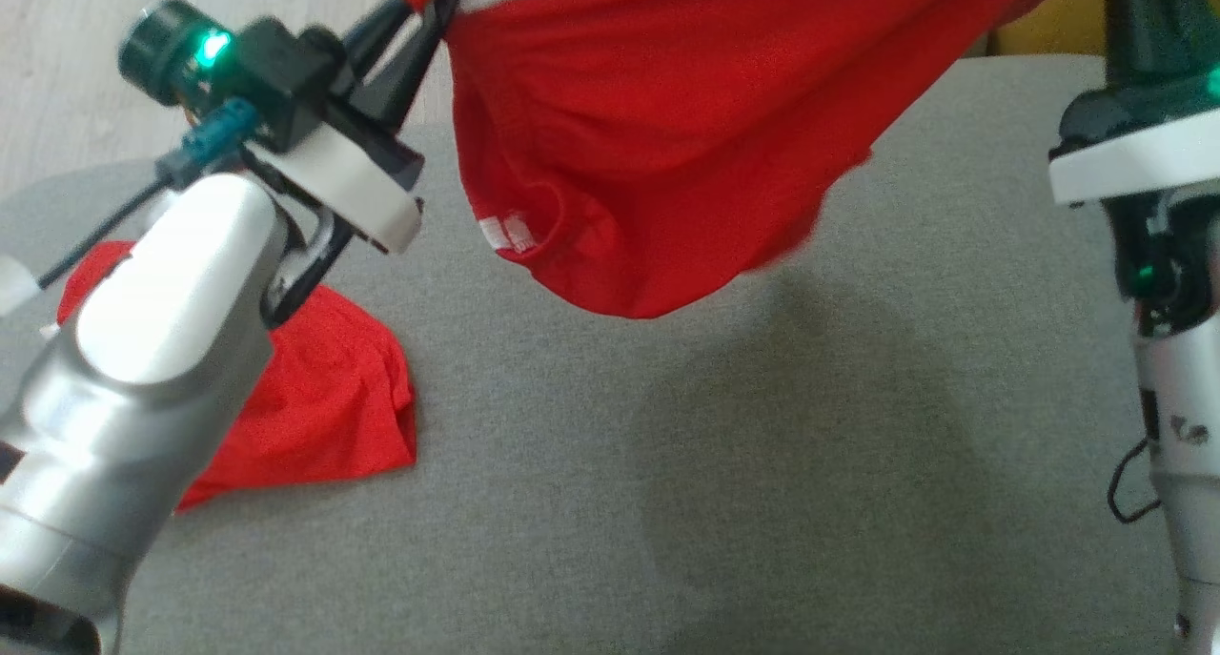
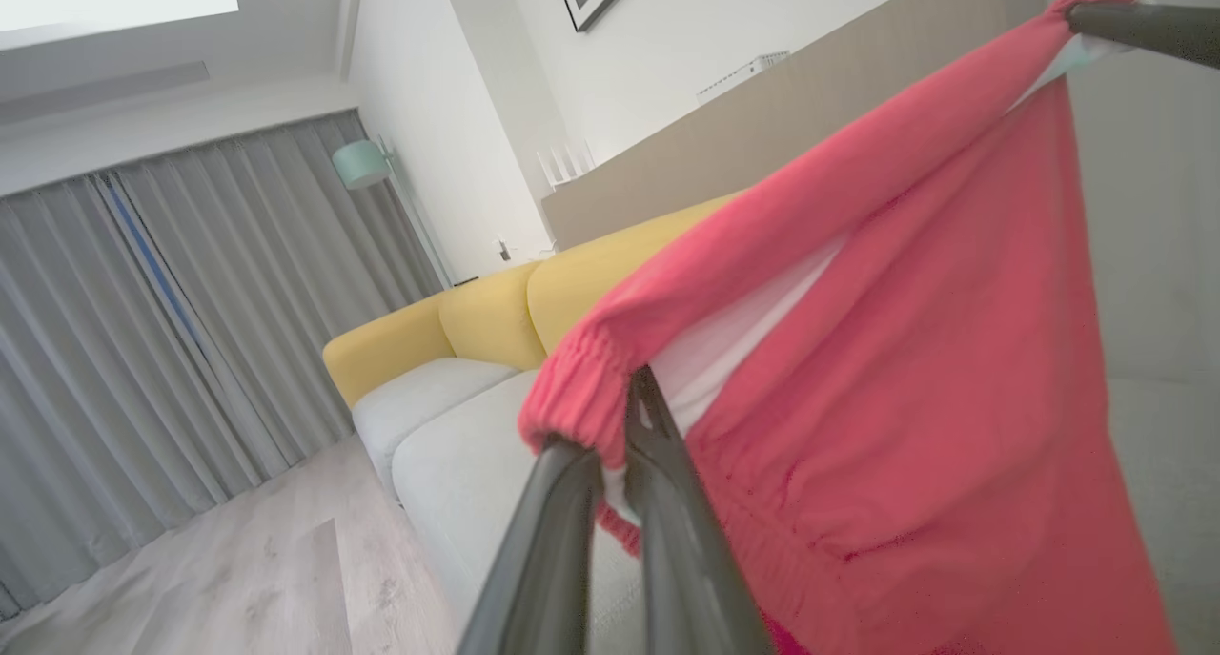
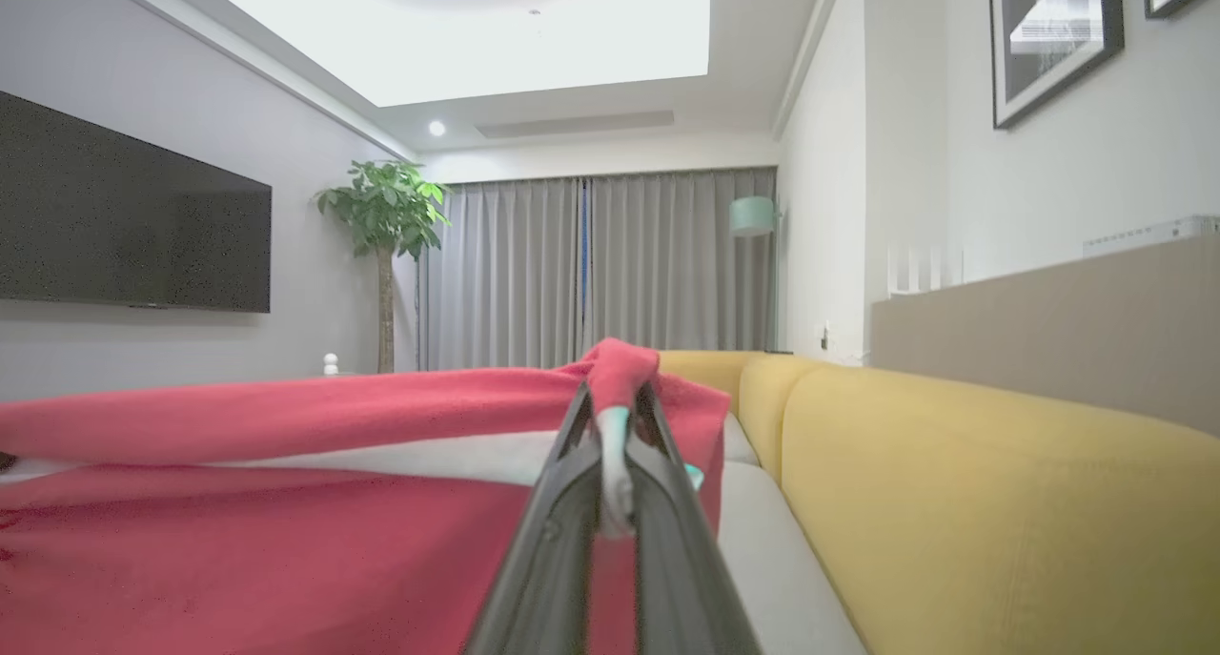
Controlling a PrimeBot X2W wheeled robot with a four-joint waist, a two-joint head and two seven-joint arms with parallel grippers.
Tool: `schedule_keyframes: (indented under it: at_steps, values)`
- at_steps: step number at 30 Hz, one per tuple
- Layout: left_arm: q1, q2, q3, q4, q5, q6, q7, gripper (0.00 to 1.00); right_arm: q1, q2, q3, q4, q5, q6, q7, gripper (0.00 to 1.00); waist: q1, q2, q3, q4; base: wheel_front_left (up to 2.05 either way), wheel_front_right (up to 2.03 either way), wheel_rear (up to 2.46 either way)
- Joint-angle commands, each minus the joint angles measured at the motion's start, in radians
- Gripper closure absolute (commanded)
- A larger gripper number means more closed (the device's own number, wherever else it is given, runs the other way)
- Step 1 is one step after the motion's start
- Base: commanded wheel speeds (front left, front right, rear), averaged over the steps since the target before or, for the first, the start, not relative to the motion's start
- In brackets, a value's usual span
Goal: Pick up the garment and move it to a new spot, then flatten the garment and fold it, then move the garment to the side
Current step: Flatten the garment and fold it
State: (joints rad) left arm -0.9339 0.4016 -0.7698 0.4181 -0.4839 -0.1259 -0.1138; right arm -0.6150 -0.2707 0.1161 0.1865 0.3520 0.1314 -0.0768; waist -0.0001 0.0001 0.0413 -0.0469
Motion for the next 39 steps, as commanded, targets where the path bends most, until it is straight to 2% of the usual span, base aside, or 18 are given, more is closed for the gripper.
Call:
schedule_keyframes:
  at_steps: [1,6,14,18,22,25,29,35,39]
  values:
    - [-0.06,0.05,0.06,-0.024,-0.002,0.012,0.008,1.0,-0.036,-0.011,-0.002,-0.042,-0.004,-0.001,0.011,1.0,0.0001,-0.0001,-0.01,-0.001,0.0,0.0,0.0]
    - [-0.018,0.07,0.07,-0.09,-0.037,0.027,0.038,1.0,0.018,0.011,-0.024,-0.118,-0.006,-0.001,0.078,1.0,0.0001,-0.0001,-0.037,0.001,0.0,0.0,0.0]
    - [0.115,0.128,0.066,-0.29,-0.087,0.07,0.114,1.0,0.172,0.019,-0.085,-0.258,-0.016,-0.001,0.171,1.0,0.0001,-0.0001,-0.045,0.0,0.0,0.0,0.0]
    - [0.153,0.166,0.076,-0.413,-0.114,0.1,0.177,1.0,0.23,0.032,-0.137,-0.343,-0.035,-0.001,0.235,1.0,0.0001,-0.0001,-0.015,-0.001,0.0,0.0,0.0]
    - [0.112,0.178,0.089,-0.448,-0.115,0.113,0.223,1.0,0.198,0.038,-0.152,-0.362,-0.052,-0.001,0.295,1.0,0.0001,-0.0001,0.048,-0.011,0.0,0.0,0.0]
    - [0.035,0.162,0.098,-0.41,-0.117,0.098,0.247,1.0,0.105,0.034,-0.131,-0.314,-0.062,-0.001,0.323,1.0,0.0001,-0.0001,0.121,-0.025,0.0,0.0,0.0]
    - [-0.11,0.128,0.11,-0.285,-0.113,0.063,0.256,1.0,-0.102,0.041,-0.102,-0.158,-0.055,-0.001,0.308,1.0,0.0001,-0.0001,0.233,-0.053,0.0,0.0,0.0]
    - [-0.36,0.071,0.131,-0.047,-0.061,0.032,0.172,1.0,-0.447,0.034,-0.062,0.135,-0.107,-0.001,0.147,1.0,0.0001,-0.0001,0.352,-0.069,0.0,0.0,0.0]
    - [-0.465,0.028,0.127,0.086,-0.034,0.021,0.086,1.0,-0.581,0.035,-0.073,0.316,-0.143,-0.001,0.041,1.0,0.0001,-0.0001,0.384,-0.058,0.0,0.0,0.0]
